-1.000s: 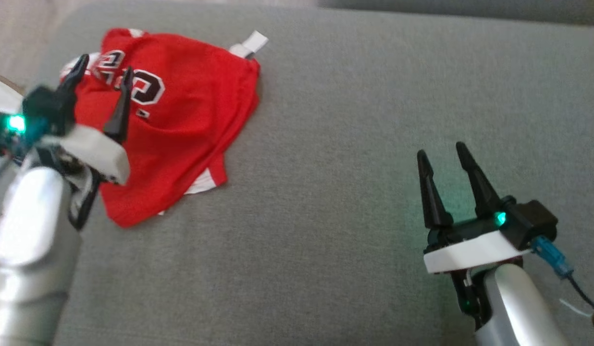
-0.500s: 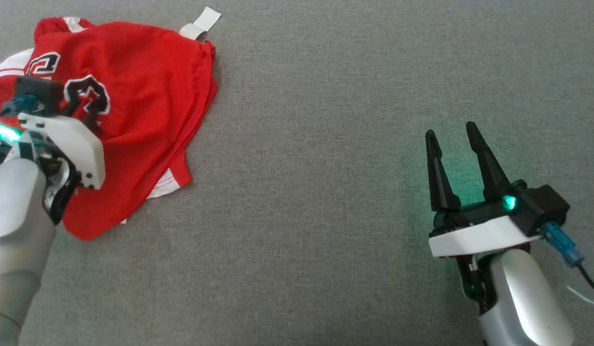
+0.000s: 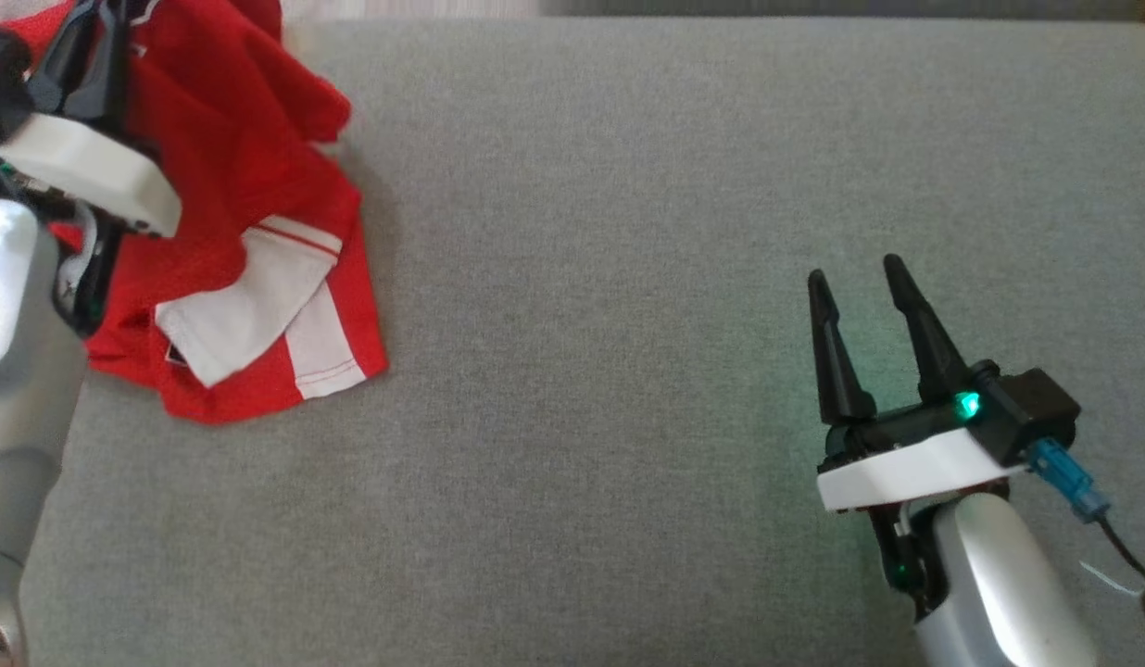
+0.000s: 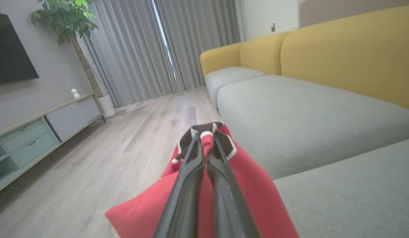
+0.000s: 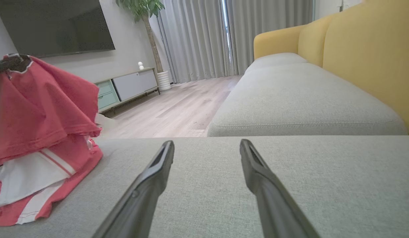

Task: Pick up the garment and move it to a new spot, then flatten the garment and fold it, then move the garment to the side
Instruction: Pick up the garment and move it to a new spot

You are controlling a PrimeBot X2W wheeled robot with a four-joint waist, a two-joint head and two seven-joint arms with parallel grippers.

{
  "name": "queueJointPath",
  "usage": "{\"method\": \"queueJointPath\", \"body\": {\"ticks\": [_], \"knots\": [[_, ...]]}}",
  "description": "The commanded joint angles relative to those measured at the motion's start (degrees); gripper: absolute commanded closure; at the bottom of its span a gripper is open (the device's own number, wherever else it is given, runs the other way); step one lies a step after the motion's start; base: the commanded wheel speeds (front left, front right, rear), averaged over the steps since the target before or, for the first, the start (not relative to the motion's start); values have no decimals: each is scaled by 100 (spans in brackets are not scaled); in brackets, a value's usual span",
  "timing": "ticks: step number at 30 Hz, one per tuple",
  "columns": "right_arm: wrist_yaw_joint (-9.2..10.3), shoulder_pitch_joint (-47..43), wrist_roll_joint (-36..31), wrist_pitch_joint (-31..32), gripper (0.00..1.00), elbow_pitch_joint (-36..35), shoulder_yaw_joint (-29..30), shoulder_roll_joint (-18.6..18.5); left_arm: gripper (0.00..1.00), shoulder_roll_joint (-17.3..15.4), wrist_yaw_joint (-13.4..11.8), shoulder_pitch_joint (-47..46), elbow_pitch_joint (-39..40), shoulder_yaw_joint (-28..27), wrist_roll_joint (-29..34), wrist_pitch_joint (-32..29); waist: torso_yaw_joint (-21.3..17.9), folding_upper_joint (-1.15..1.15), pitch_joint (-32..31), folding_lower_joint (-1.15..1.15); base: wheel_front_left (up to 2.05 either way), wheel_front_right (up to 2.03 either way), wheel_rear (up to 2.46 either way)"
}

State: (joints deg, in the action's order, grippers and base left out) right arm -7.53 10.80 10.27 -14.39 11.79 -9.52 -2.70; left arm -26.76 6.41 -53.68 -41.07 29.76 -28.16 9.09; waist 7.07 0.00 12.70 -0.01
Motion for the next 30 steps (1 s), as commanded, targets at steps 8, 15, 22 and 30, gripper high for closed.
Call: {"method": "queueJointPath", "body": {"ticks": [8,15,22,30], "knots": [[4,-100,167,-61,0,-162,-247,-18,100,-76,-271,64,1204,-140,-127,-302,-320,0,-376,1,0,0,0],[4,-101,299,-61,0,-197,-291,-18,100,296,-636,423,2374,124,-192,-834,-807,0,-446,1,0,0,0],[4,30,451,-61,0,-300,-405,-18,100,831,-941,488,2766,383,-208,-1063,-1528,0,-299,1,0,0,0],[4,177,665,-61,0,-411,-442,-18,54,1316,-1015,-16,2349,453,-132,-787,-2167,0,-22,1,0,0,0]]}}
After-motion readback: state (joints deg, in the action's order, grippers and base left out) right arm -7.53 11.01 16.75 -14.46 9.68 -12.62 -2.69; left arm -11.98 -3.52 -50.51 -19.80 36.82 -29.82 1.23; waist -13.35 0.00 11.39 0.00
